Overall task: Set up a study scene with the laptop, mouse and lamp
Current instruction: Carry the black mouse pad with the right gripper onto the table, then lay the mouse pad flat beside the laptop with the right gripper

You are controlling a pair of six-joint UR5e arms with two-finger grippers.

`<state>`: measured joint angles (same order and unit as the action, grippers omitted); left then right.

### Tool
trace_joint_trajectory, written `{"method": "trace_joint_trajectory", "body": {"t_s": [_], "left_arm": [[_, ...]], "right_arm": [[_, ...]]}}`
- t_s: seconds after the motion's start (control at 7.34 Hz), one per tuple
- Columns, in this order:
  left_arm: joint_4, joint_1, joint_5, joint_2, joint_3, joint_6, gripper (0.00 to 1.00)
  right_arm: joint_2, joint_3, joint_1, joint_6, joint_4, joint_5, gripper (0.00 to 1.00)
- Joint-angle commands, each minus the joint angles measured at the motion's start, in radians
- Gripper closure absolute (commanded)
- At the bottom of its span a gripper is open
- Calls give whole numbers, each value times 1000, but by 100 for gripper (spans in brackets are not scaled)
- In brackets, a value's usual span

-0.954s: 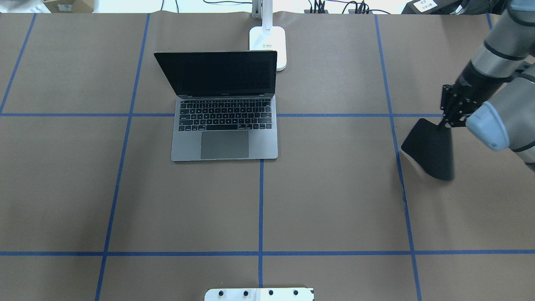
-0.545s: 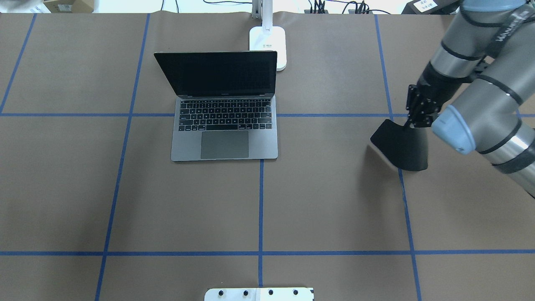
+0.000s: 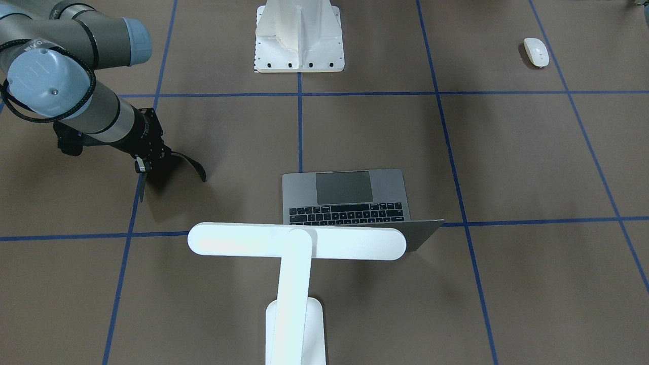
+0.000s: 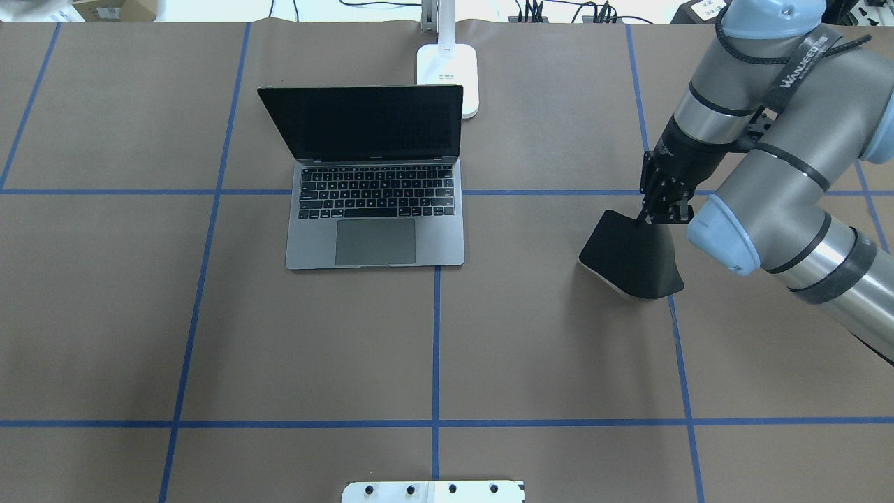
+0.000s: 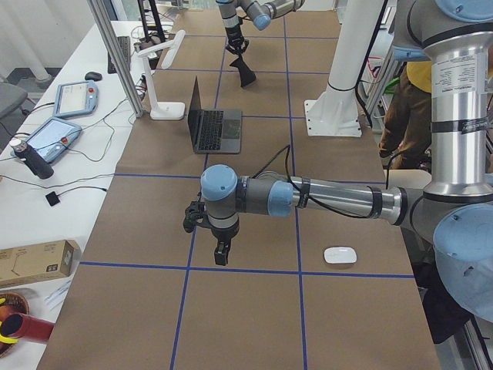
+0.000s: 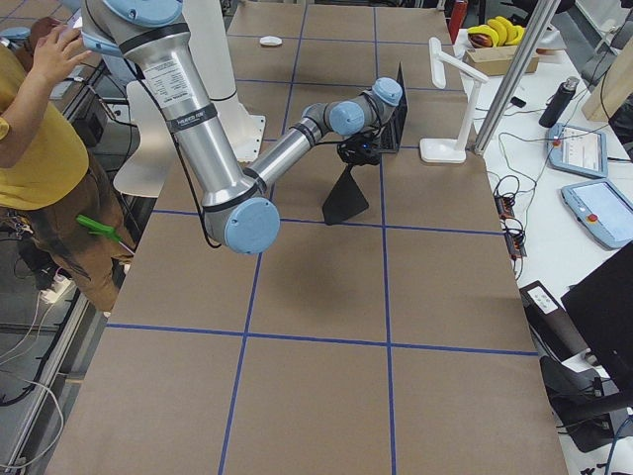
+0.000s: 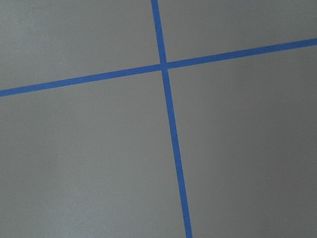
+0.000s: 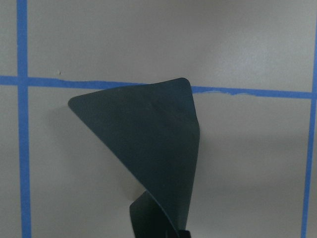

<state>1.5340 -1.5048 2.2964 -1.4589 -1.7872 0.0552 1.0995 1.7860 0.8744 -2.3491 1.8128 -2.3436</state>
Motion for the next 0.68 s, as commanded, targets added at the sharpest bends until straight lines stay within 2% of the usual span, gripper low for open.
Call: {"method": "trace_joint_trajectory", "body": {"t_s": [0.0,0.54], "left_arm": [[0,0,0,-1,0,0,0],[2,0,0,-2,-3,0,0]], "right_arm": [[-18,-26,-2,-7,-18,106,100],[-50,-198,17,-12,-191,184,100]]}}
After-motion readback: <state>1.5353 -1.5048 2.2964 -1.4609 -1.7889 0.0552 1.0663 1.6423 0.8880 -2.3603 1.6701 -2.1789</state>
